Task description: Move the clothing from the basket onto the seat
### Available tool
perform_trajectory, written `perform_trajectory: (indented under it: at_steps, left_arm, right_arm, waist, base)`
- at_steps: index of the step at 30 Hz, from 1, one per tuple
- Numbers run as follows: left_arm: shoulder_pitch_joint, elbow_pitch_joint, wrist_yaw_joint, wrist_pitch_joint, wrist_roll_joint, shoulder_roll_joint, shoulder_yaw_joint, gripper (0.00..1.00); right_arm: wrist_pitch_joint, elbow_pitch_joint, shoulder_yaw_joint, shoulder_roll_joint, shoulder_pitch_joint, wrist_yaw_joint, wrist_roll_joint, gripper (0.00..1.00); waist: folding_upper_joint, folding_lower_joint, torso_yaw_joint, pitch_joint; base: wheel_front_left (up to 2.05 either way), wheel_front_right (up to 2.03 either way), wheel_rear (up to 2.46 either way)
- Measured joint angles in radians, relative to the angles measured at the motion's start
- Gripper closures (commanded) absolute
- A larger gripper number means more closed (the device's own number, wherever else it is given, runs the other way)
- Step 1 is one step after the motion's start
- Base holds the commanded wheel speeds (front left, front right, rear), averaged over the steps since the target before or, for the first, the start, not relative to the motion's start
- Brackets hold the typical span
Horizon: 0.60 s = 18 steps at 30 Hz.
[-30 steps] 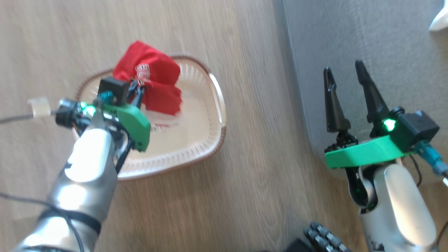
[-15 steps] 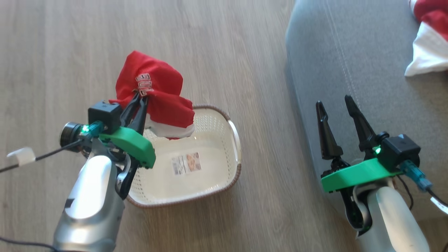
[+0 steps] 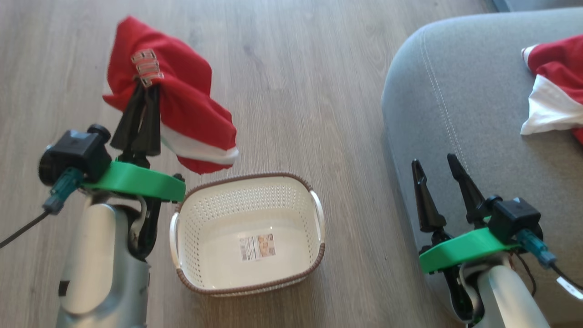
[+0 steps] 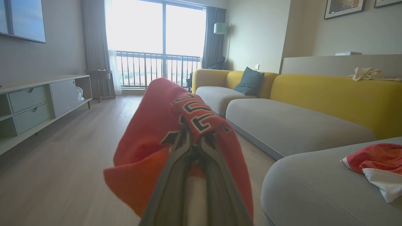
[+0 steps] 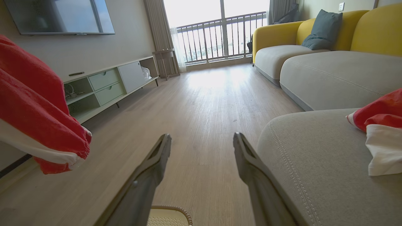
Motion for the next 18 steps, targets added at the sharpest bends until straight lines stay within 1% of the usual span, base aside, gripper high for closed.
perform_trajectory:
  at_steps: [3, 7, 11, 16, 18]
  left_arm:
    - [0.003, -0.071, 0.000, -0.001, -0.022, 0.000, -0.016, 1.00]
    - [0.026, -0.139, 0.000, -0.001, -0.030, 0.000, -0.079, 1.00]
    - [0.067, -0.171, 0.000, -0.001, -0.025, 0.000, -0.159, 1.00]
    - [0.108, -0.177, -0.002, -0.001, -0.020, 0.000, -0.252, 1.00]
    - [0.131, -0.174, -0.009, -0.001, -0.016, 0.001, -0.283, 1.00]
  right_arm:
    - [0.000, 0.005, 0.002, 0.000, 0.013, 0.000, 0.000, 0.00]
    - [0.000, 0.005, 0.004, 0.000, 0.016, 0.000, 0.007, 0.00]
    - [0.000, 0.001, 0.006, 0.000, 0.028, 0.000, 0.007, 0.00]
    - [0.000, 0.000, 0.010, 0.000, 0.037, 0.000, 0.007, 0.00]
    - [0.000, -0.001, 0.010, 0.000, 0.039, 0.000, 0.007, 0.00]
  waist:
    - [0.0000, 0.0000, 0.006, -0.021]
    - [-0.0001, 0.0000, 0.013, -0.034]
    - [0.0000, 0.0000, 0.018, -0.037]
    - [0.0000, 0.0000, 0.019, -0.038]
    - [-0.0001, 0.0000, 0.018, -0.039]
  base:
    - [0.00, 0.00, 0.00]
    - [0.00, 0.00, 0.00]
    - [0.00, 0.00, 0.00]
    - [0.00, 0.00, 0.00]
    - [0.00, 0.00, 0.00]
